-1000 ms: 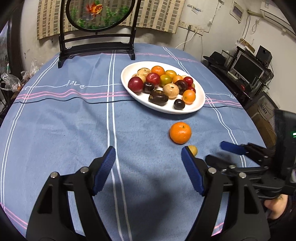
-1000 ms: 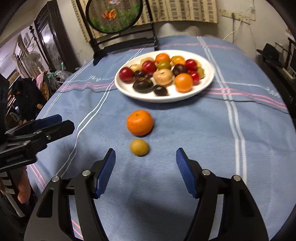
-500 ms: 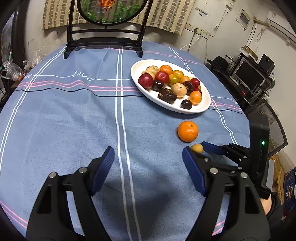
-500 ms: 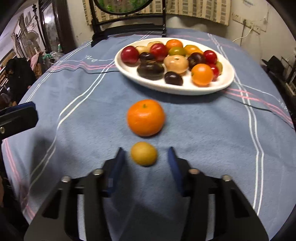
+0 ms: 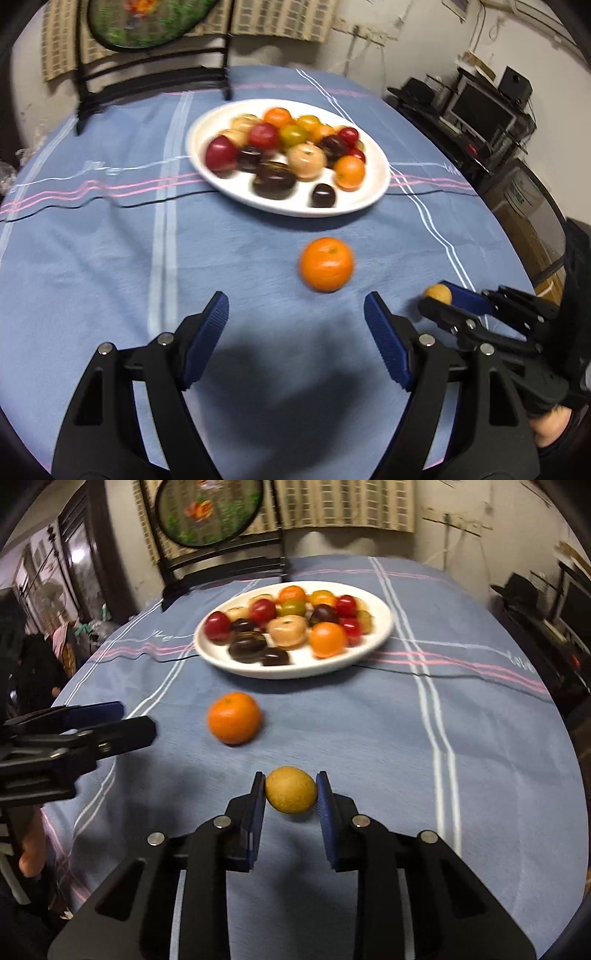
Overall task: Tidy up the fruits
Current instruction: 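Grasp the orange with the left tool while the right tool grasps the last small yellow fruit, then lower both fruits onto the white plate and open both tools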
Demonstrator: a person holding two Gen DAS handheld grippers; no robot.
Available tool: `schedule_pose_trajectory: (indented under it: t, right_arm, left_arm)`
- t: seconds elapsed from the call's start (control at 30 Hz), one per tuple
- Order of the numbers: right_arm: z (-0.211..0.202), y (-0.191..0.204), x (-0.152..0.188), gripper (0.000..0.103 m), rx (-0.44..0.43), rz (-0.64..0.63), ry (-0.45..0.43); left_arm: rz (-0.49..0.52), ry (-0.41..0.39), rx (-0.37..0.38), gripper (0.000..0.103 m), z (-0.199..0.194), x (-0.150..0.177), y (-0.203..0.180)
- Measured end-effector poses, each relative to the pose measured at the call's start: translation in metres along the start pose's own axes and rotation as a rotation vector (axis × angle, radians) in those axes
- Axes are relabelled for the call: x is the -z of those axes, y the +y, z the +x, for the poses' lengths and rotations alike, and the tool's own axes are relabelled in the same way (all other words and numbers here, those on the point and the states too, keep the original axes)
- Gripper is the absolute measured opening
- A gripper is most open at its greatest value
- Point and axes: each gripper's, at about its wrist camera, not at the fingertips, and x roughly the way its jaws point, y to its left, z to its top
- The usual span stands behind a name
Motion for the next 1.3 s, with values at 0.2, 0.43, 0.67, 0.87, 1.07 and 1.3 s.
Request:
schedule_pose_trajectory:
  t: [0.2, 0.43, 0.67, 0.87, 1.07, 1.3]
  right_arm:
    - [-0.004, -0.029, 0.008, 0.028, -0.031, 0.045, -0.012]
    - [0.003, -0.044, 0.008, 0.028, -0.086, 0.060, -0.001]
    - [0.003, -0.039, 0.008, 0.028, -0.097, 0.044, 0.006]
    - [0.000, -0.029, 0.006, 0.028, -0.085, 0.034, 0.004]
    - [-0.009, -0.014, -0.022, 0.028, -0.126, -0.007, -0.007]
    - [0.005, 0.002, -0.095, 0.028, -0.081, -0.128, -0.038]
  left_arm:
    - [0.034, 0.030, -0.028, 0.073, 0.037, -0.016, -0.022]
    - [0.044, 0.097, -0.050, 0.056, 0.067, -0.020, -0.031]
    - [0.001, 0.085, -0.053, 0.045, 0.063, -0.017, -0.026]
    - [-0.018, 0.042, -0.010, 0.044, 0.034, -0.008, -0.022]
    - [0.004, -0.013, 0.011, 0.044, 0.001, -0.023, -0.013]
    - [0.005, -0.071, -0.028, 0.045, 0.001, -0.096, 0.014]
